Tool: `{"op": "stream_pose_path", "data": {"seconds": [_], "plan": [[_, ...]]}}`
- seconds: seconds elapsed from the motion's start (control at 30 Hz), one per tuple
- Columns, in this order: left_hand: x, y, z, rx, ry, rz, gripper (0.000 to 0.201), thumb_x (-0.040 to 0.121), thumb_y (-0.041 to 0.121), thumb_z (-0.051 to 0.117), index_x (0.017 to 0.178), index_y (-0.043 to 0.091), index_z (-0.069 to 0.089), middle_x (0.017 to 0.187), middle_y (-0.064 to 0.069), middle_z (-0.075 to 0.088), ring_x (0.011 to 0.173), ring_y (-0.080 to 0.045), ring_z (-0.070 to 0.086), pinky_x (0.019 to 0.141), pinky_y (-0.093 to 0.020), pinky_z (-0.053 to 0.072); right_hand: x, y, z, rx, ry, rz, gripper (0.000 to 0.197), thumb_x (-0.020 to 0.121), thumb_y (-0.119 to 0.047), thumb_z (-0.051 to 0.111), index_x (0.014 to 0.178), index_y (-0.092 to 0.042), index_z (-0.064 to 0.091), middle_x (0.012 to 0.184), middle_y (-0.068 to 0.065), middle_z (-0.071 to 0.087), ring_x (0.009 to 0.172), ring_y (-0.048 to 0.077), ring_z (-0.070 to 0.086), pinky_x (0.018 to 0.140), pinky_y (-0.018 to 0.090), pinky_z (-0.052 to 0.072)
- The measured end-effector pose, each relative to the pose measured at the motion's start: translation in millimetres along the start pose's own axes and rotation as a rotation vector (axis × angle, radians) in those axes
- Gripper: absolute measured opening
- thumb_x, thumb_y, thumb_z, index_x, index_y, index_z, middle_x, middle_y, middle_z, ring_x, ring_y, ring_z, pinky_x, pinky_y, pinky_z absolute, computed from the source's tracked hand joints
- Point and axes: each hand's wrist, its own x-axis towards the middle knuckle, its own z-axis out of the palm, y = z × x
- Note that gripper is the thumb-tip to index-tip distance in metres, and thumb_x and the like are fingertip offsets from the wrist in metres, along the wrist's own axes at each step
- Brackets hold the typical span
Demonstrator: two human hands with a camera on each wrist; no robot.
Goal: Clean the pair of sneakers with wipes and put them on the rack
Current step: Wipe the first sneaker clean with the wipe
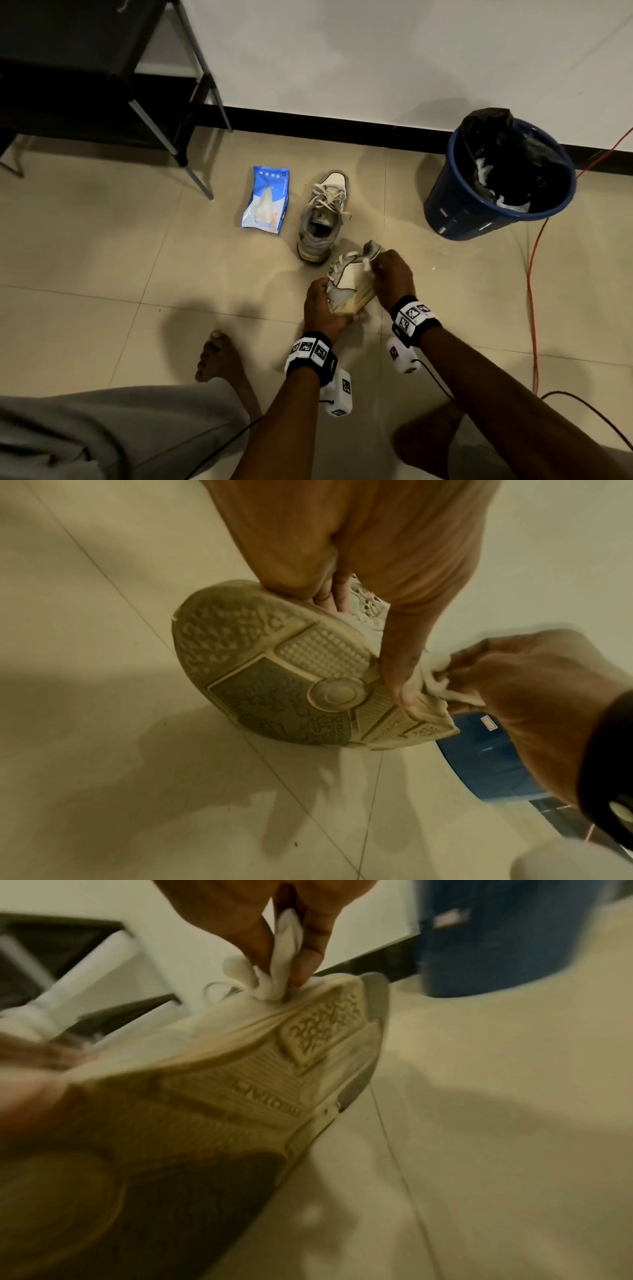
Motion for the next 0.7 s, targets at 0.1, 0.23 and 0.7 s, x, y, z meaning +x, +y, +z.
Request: {"op": "stream_pose_path", "data": {"seconds": [0.1,0.23,0.7], "plan": [[2,-2,-2,-0.012,-0.001,-0.013,0.087,0.050,0.022,0.094,0.124,0.009,0.051,0.115,-0.001,0.056,0.101,-0.017,0.054,0.086,-0.025,0.047,-9,-4,4,0.056,0.050,0.032,0.013,0.073,0.001,0.064,0.081,-0.008,0.067,0.086,0.012,0.062,0.076,0.035,0.061,0.064,0.034,0.046],[2,-1,0,0.002,-0.021,-0.005,0.090,0.049,0.028,0.095,0.125,0.011,0.050,0.117,0.000,0.057,0.103,-0.017,0.056,0.086,-0.021,0.045,-20,0,3,-0.019,-0.157,-0.169,0.016,0.070,0.001,0.064,0.080,-0.011,0.068,0.084,0.012,0.062,0.074,0.036,0.062,0.061,0.037,0.050],[3,1,0,-0.017,-0.007,-0.047,0.092,0.046,0.041,0.090,0.125,0.014,0.051,0.120,-0.004,0.059,0.106,-0.021,0.058,0.094,-0.036,0.051,-34,-13,6,-0.034,-0.124,-0.012,0.010,0.073,-0.005,0.067,0.082,-0.007,0.071,0.085,0.015,0.066,0.076,0.037,0.063,0.066,0.035,0.049]]}}
